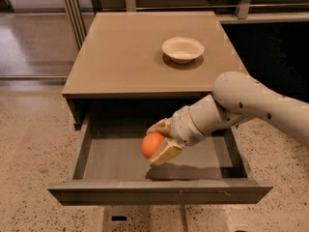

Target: Place orange into top drawer

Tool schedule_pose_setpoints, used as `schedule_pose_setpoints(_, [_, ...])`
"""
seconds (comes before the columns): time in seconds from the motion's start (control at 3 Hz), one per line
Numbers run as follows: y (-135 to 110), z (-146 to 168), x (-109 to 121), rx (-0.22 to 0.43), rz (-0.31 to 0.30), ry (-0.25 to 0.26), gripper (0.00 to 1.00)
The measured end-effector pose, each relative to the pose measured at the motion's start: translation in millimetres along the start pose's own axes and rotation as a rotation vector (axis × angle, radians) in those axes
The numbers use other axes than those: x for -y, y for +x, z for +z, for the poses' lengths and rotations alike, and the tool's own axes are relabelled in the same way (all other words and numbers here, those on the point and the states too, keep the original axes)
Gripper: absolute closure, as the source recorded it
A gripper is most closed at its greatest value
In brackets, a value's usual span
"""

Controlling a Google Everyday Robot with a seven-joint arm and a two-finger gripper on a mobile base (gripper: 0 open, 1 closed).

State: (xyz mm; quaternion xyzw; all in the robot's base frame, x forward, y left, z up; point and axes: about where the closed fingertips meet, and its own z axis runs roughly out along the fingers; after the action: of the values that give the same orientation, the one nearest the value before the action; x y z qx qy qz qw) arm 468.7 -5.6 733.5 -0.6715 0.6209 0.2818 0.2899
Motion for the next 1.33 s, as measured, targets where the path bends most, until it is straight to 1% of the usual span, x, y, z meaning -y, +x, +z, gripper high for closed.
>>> schedule_pose_setpoints(0.33, [0.1, 0.0, 0.0, 0.0, 0.0, 0.0, 1.0])
schedule_pose_setpoints(0.67, [13.4, 7.0, 4.1, -0.014, -0.025, 0.031, 1.0])
schedule_pose_setpoints(1.0, [39.7, 19.5, 23.5, -0.02, -0.058, 0.091, 1.0])
schedule_pose_setpoints(1.33, [57.7, 29.3, 39.7, -0.016, -0.071, 0.119, 1.0])
